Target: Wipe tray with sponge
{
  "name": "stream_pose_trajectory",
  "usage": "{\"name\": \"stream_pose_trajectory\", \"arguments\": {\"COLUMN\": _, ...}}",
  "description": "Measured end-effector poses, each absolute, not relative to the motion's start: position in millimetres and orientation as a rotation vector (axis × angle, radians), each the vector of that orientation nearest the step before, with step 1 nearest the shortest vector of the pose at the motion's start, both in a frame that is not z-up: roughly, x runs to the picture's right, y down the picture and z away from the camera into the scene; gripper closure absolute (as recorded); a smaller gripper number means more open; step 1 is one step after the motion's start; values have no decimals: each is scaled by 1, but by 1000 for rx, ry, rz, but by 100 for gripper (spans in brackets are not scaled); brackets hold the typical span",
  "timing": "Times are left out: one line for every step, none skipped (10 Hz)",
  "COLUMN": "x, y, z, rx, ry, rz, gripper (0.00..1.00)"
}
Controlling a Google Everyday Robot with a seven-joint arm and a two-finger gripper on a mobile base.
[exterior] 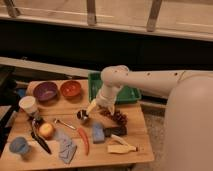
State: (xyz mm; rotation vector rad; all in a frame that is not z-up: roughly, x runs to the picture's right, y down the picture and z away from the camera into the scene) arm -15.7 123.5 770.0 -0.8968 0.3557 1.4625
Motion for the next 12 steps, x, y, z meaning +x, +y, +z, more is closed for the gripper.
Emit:
{"name": "stream_pose_trajectory", "arguments": {"x": -13, "y": 124, "z": 770, "rx": -895, "ry": 358, "rz": 1467, "gripper": 20}}
{"name": "stream_pose_trajectory", "arguments": {"x": -13, "y": 124, "z": 770, "rx": -895, "ry": 359, "rz": 1467, "gripper": 20}}
{"name": "stream_pose_trajectory", "arguments": {"x": -14, "y": 124, "z": 771, "rx": -898, "ry": 360, "rz": 1464, "gripper": 20}}
{"name": "stream_pose_trajectory", "arguments": {"x": -17, "y": 129, "z": 773, "rx": -915, "ry": 368, "rz": 1461, "gripper": 20}}
{"name": "stream_pose_trajectory", "arguments": {"x": -17, "y": 136, "z": 775, "rx": -930, "ry": 376, "rz": 1459, "gripper": 20}}
{"name": "stream_pose_trajectory", "arguments": {"x": -19, "y": 145, "z": 781, "rx": -945, "ry": 382, "rz": 1458, "gripper": 20}}
{"name": "stream_pose_trajectory", "arguments": {"x": -18, "y": 149, "z": 783, "rx": -958, "ry": 385, "rz": 1463, "gripper": 20}}
{"name": "stream_pose_trajectory", "arguments": {"x": -17, "y": 151, "z": 783, "rx": -967, "ry": 385, "rz": 1470, "gripper": 20}}
{"name": "stream_pose_trajectory", "arguments": {"x": -14, "y": 154, "z": 785, "rx": -977, "ry": 387, "rz": 1477, "gripper": 20}}
{"name": "stream_pose_trajectory", "arguments": {"x": -14, "y": 158, "z": 788, "rx": -989, "ry": 385, "rz": 1480, "gripper": 20}}
{"name": "stream_pose_trajectory", "arguments": {"x": -16, "y": 161, "z": 791, "rx": -1004, "ry": 380, "rz": 1482, "gripper": 20}}
{"name": "stream_pose_trajectory", "arguments": {"x": -16, "y": 164, "z": 794, "rx": -1017, "ry": 376, "rz": 1483, "gripper": 20}}
